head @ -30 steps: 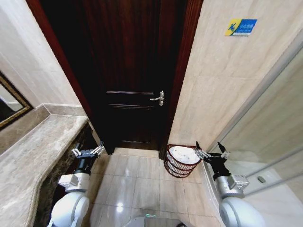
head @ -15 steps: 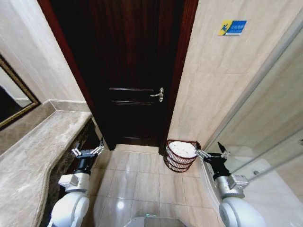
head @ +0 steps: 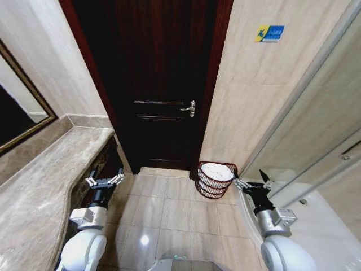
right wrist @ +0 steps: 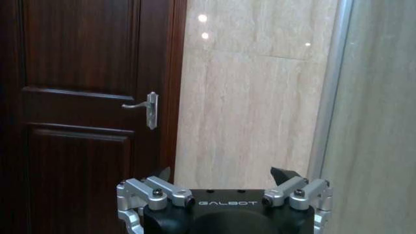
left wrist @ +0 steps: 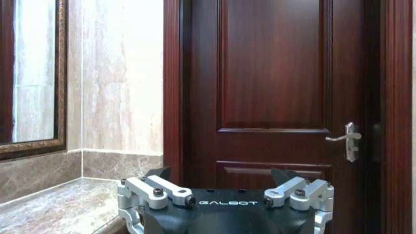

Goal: Discard the used towel into the hamper.

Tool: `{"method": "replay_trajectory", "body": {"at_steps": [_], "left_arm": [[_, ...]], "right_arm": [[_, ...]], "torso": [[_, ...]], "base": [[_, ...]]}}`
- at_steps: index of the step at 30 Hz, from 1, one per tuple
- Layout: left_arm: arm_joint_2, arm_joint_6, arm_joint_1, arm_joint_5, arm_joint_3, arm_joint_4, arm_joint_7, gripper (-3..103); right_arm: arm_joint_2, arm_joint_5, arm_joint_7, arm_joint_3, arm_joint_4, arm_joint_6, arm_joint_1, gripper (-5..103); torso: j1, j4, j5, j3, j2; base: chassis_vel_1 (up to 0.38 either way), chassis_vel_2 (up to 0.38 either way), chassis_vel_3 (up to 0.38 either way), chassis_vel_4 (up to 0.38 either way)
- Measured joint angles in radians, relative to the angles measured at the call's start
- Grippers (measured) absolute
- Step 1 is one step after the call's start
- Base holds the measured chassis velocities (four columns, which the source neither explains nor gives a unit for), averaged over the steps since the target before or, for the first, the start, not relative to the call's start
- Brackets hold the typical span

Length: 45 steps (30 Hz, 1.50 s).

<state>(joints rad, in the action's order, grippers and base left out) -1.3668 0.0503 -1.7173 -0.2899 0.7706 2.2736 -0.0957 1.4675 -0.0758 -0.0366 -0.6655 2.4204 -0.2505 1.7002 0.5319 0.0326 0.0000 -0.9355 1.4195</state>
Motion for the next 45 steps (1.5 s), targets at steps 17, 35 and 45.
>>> {"method": "replay_trajectory", "body": {"at_steps": [17,35,45], "left_arm": [[0.0,0.0,0.0,0.0,0.0,0.0,0.0,100],[0.0,0.0,0.0,0.0,0.0,0.0,0.0,100],[0.0,0.0,0.0,0.0,0.0,0.0,0.0,100]], "right_arm": [[0.0,0.0,0.0,0.0,0.0,0.0,0.0,100],[0.0,0.0,0.0,0.0,0.0,0.0,0.0,100],[0.0,0.0,0.0,0.0,0.0,0.0,0.0,100]], "torso": [[0.0,0.0001,0.0,0.0,0.0],[0.0,0.0001,0.0002,0.0,0.0],[0.0,0.0,0.0,0.0,0.0]], "base": [[0.12,-0.115,-0.119,0.119],[0.129,-0.121,-0.133,0.122],[0.015,-0.013,-0.018,0.008]]}}
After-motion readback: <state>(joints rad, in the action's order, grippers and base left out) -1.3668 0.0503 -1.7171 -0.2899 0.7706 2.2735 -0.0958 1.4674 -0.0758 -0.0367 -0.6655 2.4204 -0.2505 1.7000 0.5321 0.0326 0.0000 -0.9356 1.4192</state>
